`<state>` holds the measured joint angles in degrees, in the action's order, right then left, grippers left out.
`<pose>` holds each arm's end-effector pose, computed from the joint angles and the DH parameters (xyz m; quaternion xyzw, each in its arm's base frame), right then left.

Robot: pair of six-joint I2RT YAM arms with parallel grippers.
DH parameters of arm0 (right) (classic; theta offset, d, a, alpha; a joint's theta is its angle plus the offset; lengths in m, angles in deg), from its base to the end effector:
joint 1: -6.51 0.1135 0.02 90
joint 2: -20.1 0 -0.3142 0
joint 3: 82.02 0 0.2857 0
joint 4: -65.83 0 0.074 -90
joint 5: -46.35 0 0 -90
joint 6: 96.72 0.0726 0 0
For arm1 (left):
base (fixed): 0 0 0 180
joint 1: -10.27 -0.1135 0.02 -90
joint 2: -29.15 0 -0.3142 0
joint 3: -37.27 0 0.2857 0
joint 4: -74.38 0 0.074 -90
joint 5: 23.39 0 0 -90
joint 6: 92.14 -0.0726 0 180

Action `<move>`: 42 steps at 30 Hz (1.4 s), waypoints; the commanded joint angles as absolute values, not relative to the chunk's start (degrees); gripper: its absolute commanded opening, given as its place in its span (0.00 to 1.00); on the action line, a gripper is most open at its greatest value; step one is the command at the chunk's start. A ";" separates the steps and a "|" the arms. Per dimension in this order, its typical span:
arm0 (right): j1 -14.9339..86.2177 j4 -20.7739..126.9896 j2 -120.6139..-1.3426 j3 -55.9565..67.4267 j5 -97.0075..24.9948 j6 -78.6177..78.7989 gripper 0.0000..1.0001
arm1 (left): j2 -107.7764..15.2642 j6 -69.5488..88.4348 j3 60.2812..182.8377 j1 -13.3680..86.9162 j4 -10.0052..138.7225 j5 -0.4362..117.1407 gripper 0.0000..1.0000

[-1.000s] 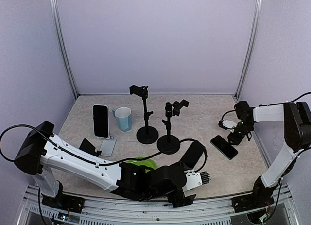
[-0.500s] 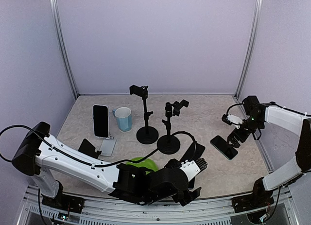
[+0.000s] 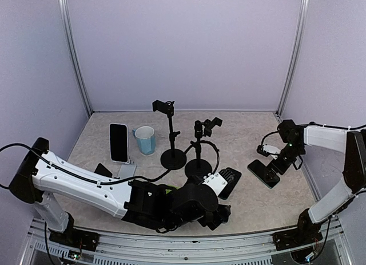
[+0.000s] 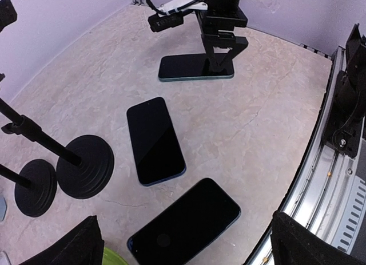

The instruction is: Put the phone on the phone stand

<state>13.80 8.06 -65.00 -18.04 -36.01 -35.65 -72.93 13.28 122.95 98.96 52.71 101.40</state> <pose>0.2842 0.0461 0.1804 -0.3148 0.9419 0.0470 0.1073 0.0520 -0.4640 0.2577 0.4069 0.7666 -0.1642 0.4689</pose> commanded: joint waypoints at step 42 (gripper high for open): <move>17.87 6.80 -84.56 -10.31 -45.07 -31.59 0.67 | -71.30 14.62 124.53 97.42 48.50 103.92 0.99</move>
